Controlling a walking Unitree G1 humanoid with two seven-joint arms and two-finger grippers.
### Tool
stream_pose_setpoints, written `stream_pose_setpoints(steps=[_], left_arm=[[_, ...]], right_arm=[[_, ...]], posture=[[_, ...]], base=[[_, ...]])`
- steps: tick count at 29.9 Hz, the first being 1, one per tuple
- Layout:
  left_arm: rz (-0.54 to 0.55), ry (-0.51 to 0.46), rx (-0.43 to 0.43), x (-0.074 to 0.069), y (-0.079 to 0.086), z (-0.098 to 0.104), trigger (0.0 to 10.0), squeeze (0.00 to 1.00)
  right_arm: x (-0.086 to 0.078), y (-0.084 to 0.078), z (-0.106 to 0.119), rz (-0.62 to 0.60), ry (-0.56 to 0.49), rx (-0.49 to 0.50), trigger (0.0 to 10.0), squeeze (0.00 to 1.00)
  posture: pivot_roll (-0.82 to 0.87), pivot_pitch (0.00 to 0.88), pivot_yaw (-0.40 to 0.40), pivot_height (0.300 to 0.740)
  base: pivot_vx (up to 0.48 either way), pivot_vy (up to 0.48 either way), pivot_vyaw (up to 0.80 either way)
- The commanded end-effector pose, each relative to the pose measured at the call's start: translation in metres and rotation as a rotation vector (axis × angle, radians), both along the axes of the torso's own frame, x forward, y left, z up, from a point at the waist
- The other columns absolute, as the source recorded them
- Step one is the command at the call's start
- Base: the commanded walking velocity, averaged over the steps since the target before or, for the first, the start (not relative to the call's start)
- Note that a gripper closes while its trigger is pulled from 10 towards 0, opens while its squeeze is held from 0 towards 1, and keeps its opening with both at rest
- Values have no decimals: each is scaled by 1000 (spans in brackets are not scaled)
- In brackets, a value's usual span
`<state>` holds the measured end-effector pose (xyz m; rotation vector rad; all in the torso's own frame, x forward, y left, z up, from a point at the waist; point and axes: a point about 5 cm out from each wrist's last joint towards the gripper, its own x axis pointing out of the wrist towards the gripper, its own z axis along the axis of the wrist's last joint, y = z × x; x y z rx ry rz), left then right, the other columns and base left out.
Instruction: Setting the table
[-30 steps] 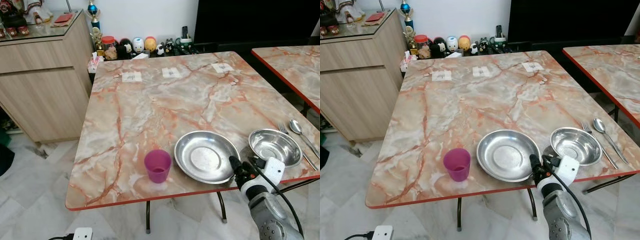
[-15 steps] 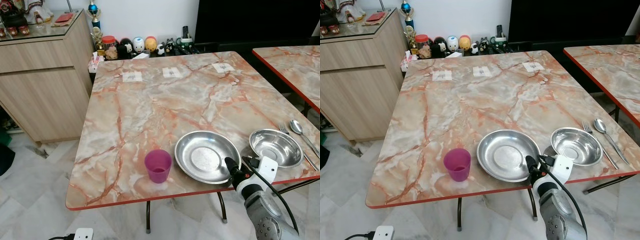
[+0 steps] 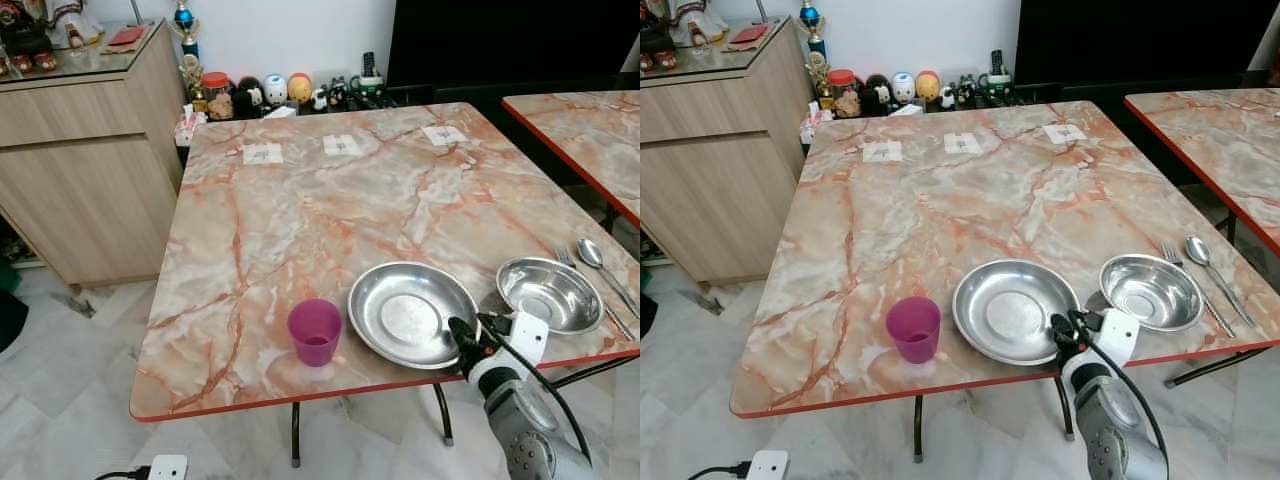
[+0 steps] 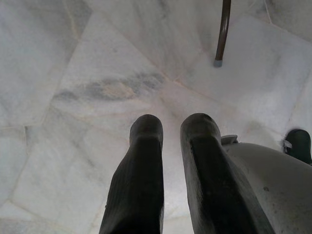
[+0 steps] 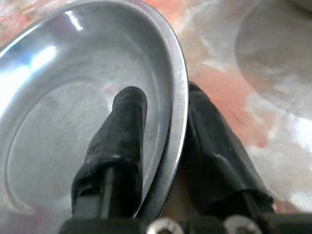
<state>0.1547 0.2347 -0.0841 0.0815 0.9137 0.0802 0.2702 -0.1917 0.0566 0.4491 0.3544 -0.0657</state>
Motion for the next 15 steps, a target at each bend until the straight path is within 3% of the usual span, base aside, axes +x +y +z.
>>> stream_pose_setpoints(steps=[1,7,10,13,14,15], left_arm=[[-14,1,6,-1,-1,0,10000,0],[-21,-6,6,0,-2,0,10000,0],[-30,-16,6,3,-4,1,10000,0],[-35,-26,7,5,-5,2,10000,0],[-36,-28,7,6,-5,2,10000,0],[-36,-30,8,6,-5,2,10000,0]], right_arm=[[1,2,-2,2,16,-5,0,0],[1,1,-2,-4,18,-42,0,0],[3,-1,3,-44,-40,-58,0,0],[6,-3,21,-78,-193,-201,0,0],[6,-2,26,-85,-228,-208,0,0],[6,-2,33,-131,-280,-135,0,0]], posture=[[-55,10,6,740],[-57,8,6,740],[-56,7,7,740],[-57,7,7,740],[-57,7,7,740],[-59,8,10,740]], base=[[0,0,0],[0,0,0],[0,0,0],[0,0,0],[0,0,0],[0,0,0]])
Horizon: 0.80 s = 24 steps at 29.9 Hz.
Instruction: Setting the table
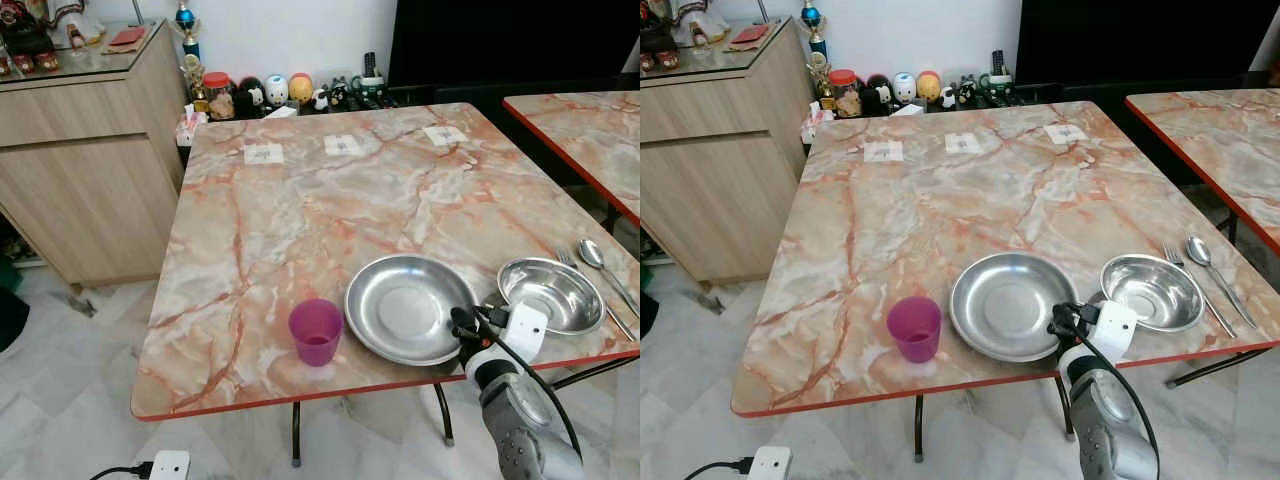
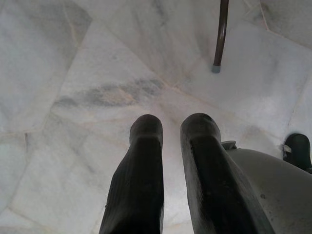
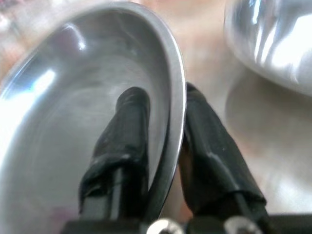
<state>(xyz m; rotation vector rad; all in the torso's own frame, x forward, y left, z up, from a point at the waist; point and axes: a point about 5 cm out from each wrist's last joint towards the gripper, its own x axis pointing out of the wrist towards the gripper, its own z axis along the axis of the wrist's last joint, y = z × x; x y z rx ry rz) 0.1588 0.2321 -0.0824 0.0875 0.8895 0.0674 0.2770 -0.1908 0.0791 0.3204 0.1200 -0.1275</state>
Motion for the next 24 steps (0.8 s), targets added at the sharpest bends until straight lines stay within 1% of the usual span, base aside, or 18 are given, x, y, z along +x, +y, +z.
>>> stream_pose_setpoints(steps=[1,3,4,5,6,7,8,10,11,12,13,20,24], left_arm=[[-21,-5,9,1,-2,0,10000,0],[-20,-3,9,1,-2,0,10000,0],[-19,2,13,0,-2,0,10000,0],[-19,2,13,0,-2,0,10000,0],[-13,15,17,-3,0,-1,10000,0],[-12,19,21,-5,1,-2,10000,0],[-12,19,21,-5,1,-2,10000,0],[-7,28,31,-7,2,-3,10000,0],[-7,28,31,-7,2,-3,10000,0],[-4,31,39,-8,3,-3,10000,0],[-3,33,40,-8,3,-3,10000,0],[1,48,49,-10,4,-4,10000,0],[-9,54,51,-10,3,-4,10000,0]], right_arm=[[-1,-3,15,-55,-102,30,0,0],[-1,-4,17,-66,-123,38,0,0],[-1,-5,23,-86,-166,19,0,0],[-1,-5,23,-86,-166,19,0,0],[-2,-6,30,-106,-212,0,0,0],[-2,-6,33,-109,-234,-4,0,0],[-2,-6,33,-109,-234,-4,0,0],[0,-1,37,-97,-274,36,0,0],[0,-1,37,-97,-274,36,0,0],[0,0,38,-102,-290,68,9725,0],[1,0,38,-108,-294,82,10000,0],[3,3,44,-96,-325,97,10000,0],[5,2,48,-83,-343,81,10000,0]], posture=[[-60,7,9,740],[-60,7,9,740],[-60,7,10,740],[-60,7,10,740],[-60,7,10,740],[-61,9,9,740],[-61,9,9,740],[-62,9,10,740],[-62,9,10,740],[-62,8,11,740],[-61,7,10,740],[-61,5,9,740],[-65,0,9,740]], base=[[0,0,0],[0,0,0],[0,0,0],[0,0,0],[0,0,0],[0,0,0],[0,0,0],[0,0,0],[0,0,0],[0,0,0],[0,0,0],[0,0,0],[0,-328,0]])
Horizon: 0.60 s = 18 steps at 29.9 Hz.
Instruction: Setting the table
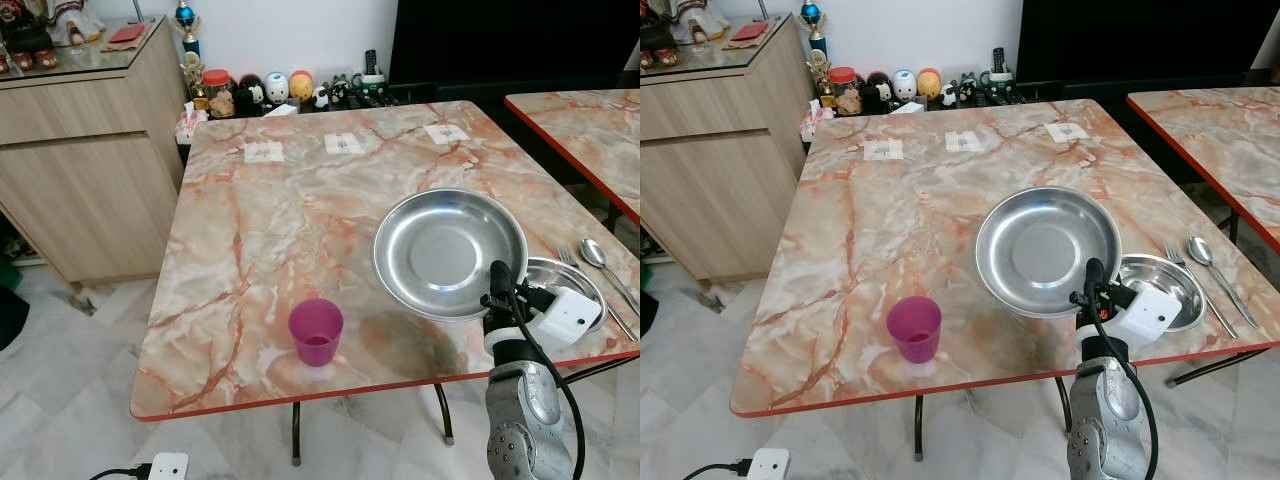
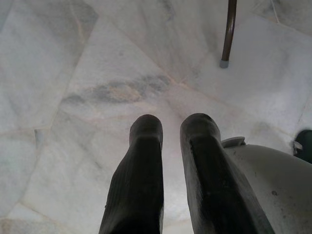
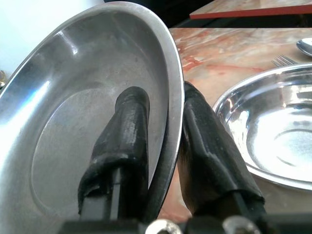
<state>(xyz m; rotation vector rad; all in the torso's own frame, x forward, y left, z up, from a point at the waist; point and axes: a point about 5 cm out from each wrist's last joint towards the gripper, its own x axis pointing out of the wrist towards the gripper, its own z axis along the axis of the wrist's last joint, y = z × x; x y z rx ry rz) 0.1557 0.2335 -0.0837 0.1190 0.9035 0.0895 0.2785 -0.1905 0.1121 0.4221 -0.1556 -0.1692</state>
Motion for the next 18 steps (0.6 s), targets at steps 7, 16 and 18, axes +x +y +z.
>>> stream_pose_setpoints(steps=[7,16,18], left_arm=[[-13,43,10,-8,0,-4,10000,0],[-17,49,19,-10,2,-4,10000,0],[-16,49,19,-9,2,-4,10000,0]], right_arm=[[4,-2,17,2,-86,-34,10000,0],[4,-3,16,-7,-90,-29,10000,0],[4,-3,16,-6,-90,-29,10000,0]], posture=[[-64,0,8,740],[-65,0,14,740],[-65,0,14,740]], base=[[69,-402,0],[249,-406,0],[251,-405,0]])
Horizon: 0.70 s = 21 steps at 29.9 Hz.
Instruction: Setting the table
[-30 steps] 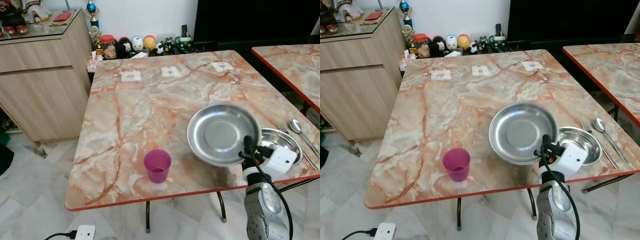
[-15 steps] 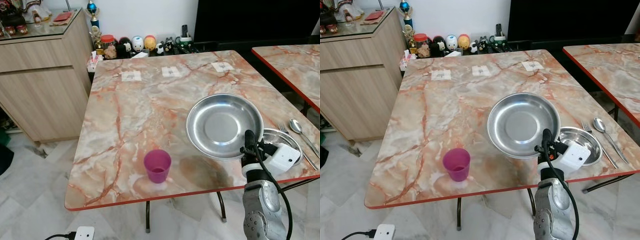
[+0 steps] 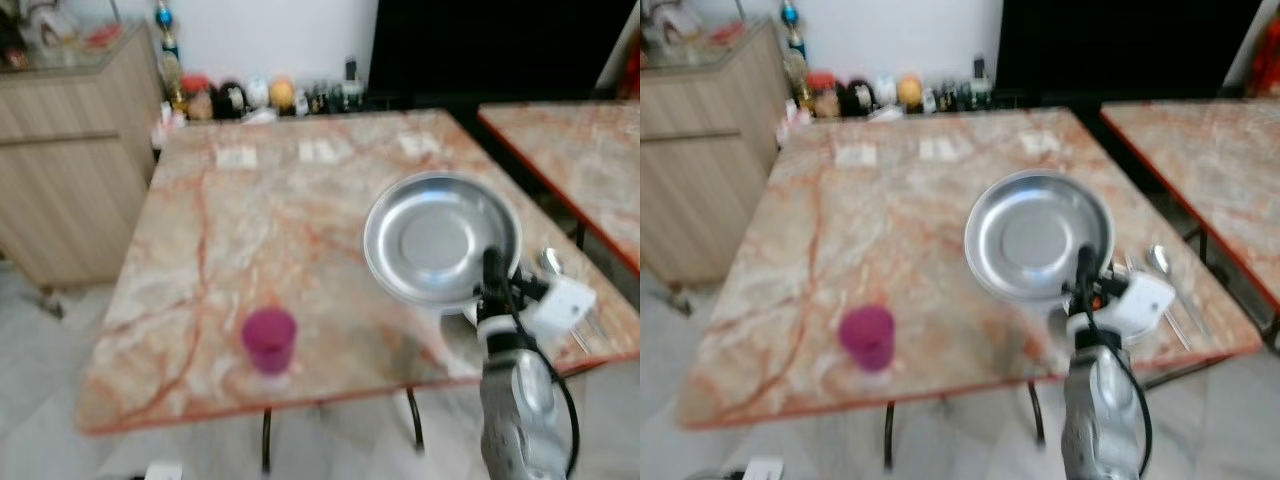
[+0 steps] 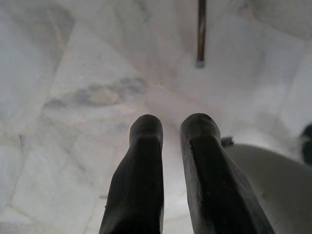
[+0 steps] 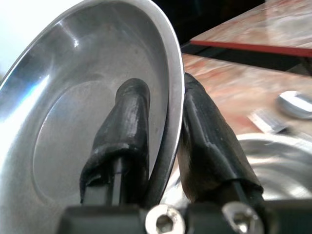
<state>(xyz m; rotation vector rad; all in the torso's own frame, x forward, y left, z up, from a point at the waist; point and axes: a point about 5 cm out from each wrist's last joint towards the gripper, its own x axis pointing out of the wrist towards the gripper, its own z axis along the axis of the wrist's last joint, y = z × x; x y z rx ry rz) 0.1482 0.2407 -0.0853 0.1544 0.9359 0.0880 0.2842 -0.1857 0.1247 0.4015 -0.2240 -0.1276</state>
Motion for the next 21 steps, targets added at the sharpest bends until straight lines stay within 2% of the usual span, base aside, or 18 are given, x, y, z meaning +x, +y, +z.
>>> stream_pose_setpoints(steps=[1,14,21], left_arm=[[0,20,-9,-3,-4,-3,10000,0],[15,40,-7,-8,1,-4,10000,0],[30,41,-21,-8,0,-4,10000,0]], right_arm=[[-1,-8,4,-33,-22,2,10000,0],[-2,-15,6,-66,-43,26,10000,0],[-2,-17,7,-70,-51,25,10000,0]], posture=[[-64,0,15,740],[-66,0,22,740],[-66,0,19,740]], base=[[259,-401,0],[256,-403,0],[0,0,0]])
